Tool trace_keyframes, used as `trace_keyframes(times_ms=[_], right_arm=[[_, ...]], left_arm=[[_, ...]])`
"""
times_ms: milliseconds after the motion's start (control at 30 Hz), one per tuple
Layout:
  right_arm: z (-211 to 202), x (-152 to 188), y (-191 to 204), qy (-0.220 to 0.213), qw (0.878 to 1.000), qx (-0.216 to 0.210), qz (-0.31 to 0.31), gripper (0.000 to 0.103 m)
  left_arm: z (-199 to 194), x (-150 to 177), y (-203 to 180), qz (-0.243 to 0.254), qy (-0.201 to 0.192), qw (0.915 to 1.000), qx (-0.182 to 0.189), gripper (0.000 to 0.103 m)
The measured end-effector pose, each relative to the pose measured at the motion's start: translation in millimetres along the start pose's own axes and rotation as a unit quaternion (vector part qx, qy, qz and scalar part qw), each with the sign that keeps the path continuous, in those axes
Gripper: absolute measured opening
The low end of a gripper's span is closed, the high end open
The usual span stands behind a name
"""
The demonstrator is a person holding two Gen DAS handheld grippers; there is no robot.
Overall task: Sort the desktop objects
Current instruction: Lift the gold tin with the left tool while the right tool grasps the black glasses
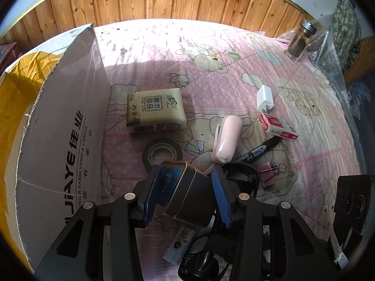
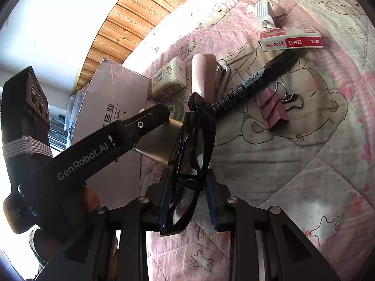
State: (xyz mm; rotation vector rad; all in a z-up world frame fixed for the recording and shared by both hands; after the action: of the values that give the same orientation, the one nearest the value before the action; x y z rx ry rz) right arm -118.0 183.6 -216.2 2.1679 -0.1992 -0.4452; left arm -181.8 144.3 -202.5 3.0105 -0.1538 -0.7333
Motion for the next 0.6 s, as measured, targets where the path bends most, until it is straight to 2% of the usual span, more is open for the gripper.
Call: trace_keyframes(times_ms=[33,67,133,167,200,433,500,600], right_arm=[[6.8,2.8,-1.3,0.01,1.0,0.0,0.007,0.04],[14.2,5.0,-2.1,0.014,1.0,0.0,0.012,0.055],[20.0,3.3,5.2,-0.001,1.0,0.0,-0.009,0.062],[21.7,2.5,7.3,-0.001,1.0,0.012,-0.02,0.06],[22.1,1.6,7.3,-0.001,0.999,0.02,-0.025,0.038],[1.3,-12.3,2.5,-0.033,0.999,0.009,0.013,0.032],[-9.1,-16.2,1.2,-0.046,0.999,0.008,0.023,0.032],[-16.7,-20.6,1.2,-0.057,0.998,0.004,0.038,0.032]], left_arm=[[0.0,1.0,1.8,0.002,-0.002,1.0,-0.003,0.053],[0.0,1.9,4.4,0.003,-0.005,1.0,-0.008,0.056],[0.7,4.4,9.0,0.0,-0.007,0.9999,-0.012,0.058],[1.5,5.6,9.2,0.0,-0.005,0.9999,-0.01,0.058],[1.6,5.8,8.6,0.002,-0.006,0.9999,-0.008,0.058],[-3.8,8.5,9.8,-0.003,-0.002,0.9999,-0.011,0.055],[-10.8,11.5,7.5,0.01,-0.011,0.9998,-0.012,0.057],[-11.3,20.5,4.0,0.04,-0.014,0.9985,-0.035,0.057]])
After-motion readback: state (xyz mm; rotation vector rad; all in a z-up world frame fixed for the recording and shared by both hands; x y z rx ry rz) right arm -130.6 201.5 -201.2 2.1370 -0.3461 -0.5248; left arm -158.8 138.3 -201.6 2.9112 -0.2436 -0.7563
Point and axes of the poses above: each gripper's, at about its wrist camera, not at the fingertips, and z roughly the way its jaws point, y to its left, x to its underside, the point moved 10 cm from there along z, roughly the way its jaws point, and after that the axes turned 12 degrees about -x, right-handed, at the moved point
